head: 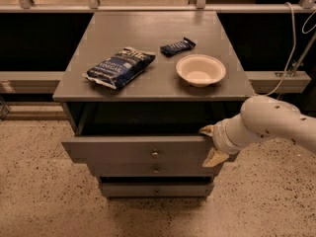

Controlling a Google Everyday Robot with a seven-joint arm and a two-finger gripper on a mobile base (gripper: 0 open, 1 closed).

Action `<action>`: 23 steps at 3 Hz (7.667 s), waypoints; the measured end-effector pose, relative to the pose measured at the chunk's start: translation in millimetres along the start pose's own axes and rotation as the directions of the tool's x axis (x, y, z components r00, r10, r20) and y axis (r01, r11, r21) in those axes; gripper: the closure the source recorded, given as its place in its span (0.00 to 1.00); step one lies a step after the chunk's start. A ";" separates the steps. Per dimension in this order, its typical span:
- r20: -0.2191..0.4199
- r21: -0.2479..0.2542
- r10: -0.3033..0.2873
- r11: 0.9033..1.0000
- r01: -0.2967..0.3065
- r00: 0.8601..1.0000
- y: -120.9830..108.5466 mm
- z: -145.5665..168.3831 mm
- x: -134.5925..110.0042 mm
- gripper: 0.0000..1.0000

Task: Open top drawer

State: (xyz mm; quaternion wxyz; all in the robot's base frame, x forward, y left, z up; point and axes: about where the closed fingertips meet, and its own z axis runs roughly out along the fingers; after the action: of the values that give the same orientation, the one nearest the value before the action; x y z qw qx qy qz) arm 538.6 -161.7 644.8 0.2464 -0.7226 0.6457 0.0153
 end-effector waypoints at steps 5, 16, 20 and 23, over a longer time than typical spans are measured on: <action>0.059 0.004 0.002 1.000 -0.003 0.998 85.4 -103.0 -57.9 0.25; 0.029 -0.108 -0.032 0.994 0.034 0.999 61.2 -85.2 -56.8 0.47; 0.043 -0.299 -0.020 0.954 0.032 0.999 57.4 8.2 -56.3 0.87; 0.093 -0.462 -0.071 0.880 0.107 0.993 107.4 -3.1 -68.6 0.84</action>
Offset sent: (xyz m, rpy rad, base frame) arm -0.1722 -0.0056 0.0631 0.0811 0.0960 -0.0613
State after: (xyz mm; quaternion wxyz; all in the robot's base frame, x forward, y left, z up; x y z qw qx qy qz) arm 425.3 -104.2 634.8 0.0895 -0.7885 0.5797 0.1851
